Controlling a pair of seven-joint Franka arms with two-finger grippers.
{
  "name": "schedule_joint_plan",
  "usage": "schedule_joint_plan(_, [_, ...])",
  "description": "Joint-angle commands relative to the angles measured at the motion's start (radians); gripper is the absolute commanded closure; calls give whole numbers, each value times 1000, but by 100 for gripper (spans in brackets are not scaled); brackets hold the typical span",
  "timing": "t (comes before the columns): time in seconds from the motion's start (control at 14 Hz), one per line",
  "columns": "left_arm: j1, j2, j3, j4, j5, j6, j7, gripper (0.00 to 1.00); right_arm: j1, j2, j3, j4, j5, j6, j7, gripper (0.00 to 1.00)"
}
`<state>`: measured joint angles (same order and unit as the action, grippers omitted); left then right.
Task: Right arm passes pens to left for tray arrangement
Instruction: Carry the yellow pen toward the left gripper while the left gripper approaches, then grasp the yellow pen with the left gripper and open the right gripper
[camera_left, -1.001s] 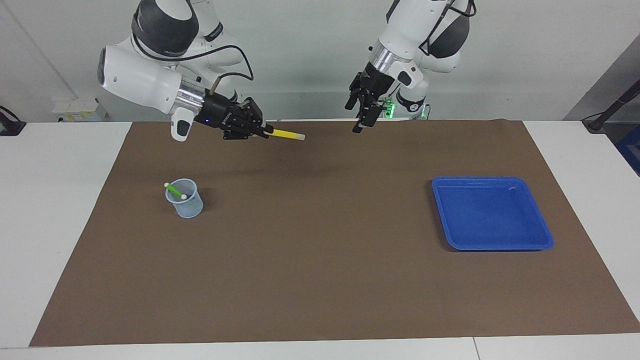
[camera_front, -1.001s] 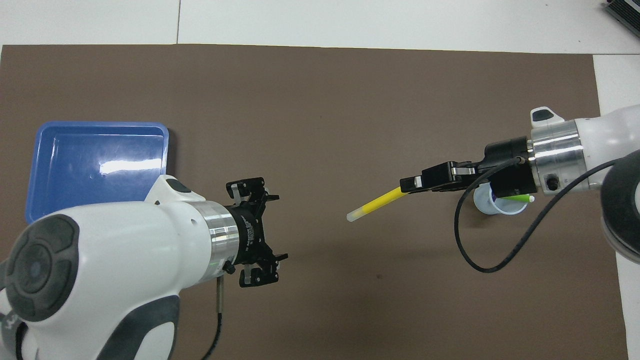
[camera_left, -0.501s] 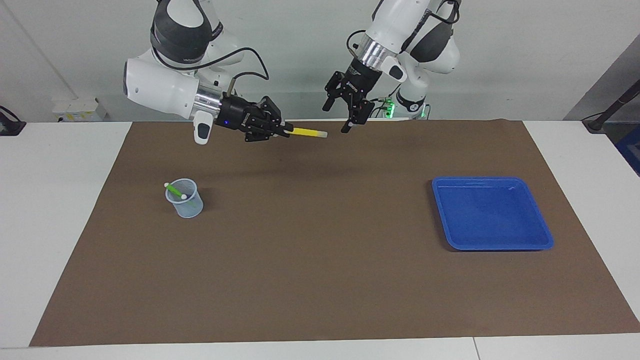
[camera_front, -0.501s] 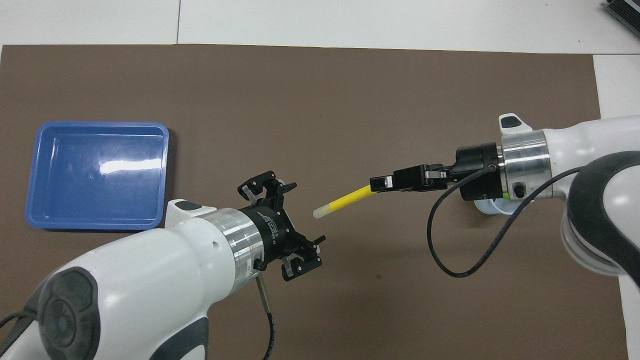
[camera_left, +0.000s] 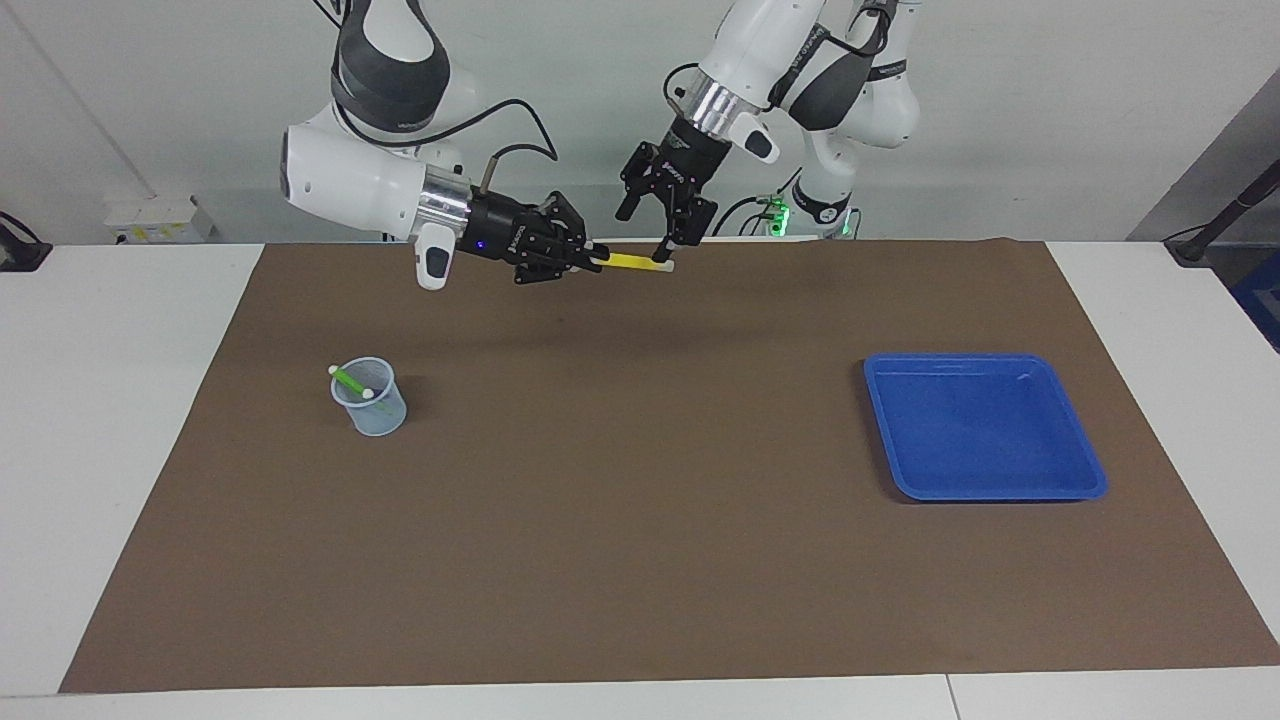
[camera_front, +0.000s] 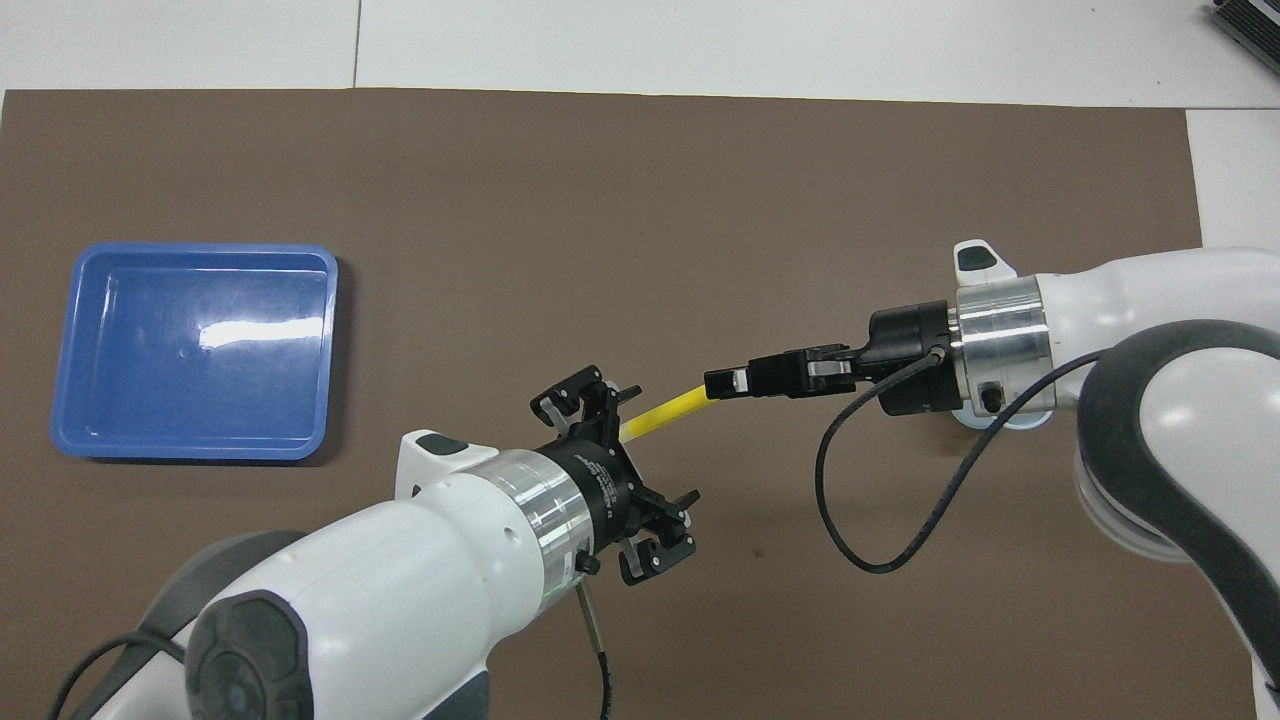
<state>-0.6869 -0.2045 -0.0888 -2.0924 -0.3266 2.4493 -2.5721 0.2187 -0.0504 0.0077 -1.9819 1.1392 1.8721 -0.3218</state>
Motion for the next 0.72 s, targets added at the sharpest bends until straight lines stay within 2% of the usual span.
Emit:
schedule_joint_plan(0.0, [-19,13,1,-12,32,30,-7,0,4,-23,-2,-32,33,22,-30,100])
schedule_joint_plan(0.36, [-8,28,1,-8,67,20,9,2,4,-23,-2,-32,33,22,-33,100])
schedule_joint_plan(0.64, [-8,28,1,-6,69,23,6,11,4,-23,-2,-29,33,22,-33,100])
